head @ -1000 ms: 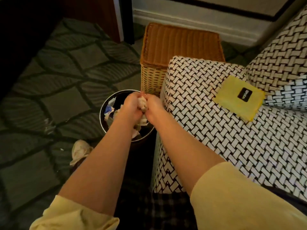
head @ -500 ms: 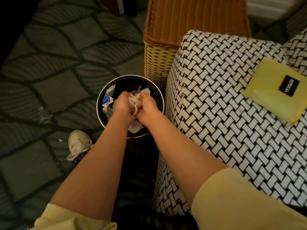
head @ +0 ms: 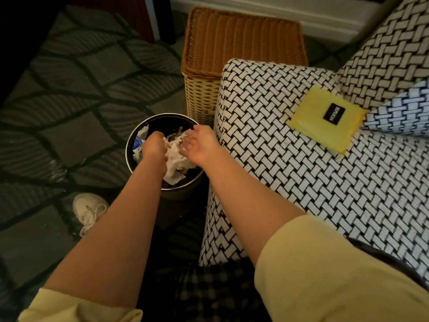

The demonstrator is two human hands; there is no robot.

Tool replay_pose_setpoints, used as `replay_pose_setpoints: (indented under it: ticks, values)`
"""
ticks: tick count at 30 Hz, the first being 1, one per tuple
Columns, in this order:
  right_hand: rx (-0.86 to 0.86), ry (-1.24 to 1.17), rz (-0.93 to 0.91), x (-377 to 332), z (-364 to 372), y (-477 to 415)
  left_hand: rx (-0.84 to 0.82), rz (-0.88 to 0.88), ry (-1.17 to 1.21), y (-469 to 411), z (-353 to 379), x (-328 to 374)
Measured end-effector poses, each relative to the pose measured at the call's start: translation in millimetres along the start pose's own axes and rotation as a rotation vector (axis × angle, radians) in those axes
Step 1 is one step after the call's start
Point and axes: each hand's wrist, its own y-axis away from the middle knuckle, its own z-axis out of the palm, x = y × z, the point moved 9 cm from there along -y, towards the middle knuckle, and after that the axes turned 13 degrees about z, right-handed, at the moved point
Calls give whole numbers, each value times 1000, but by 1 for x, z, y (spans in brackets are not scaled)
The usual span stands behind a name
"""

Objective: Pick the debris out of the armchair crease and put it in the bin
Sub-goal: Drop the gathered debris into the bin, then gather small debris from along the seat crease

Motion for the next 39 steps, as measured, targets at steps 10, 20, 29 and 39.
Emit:
replay_pose_setpoints:
  ticks: [10, 20, 29, 39]
  values:
    - [-40, -63, -278, -48, -28, 127, -255, 227, 102, 103, 88, 54]
    - [73, -263, -598, -93, -218, 251, -624, 316, -275, 262, 250, 6]
    - [187, -605, -688, -69, -377, 325, -951, 286, -484, 381, 341, -85]
    - [463, -598, -859, -30, -467, 411, -1132, 291, -658, 482, 376, -150]
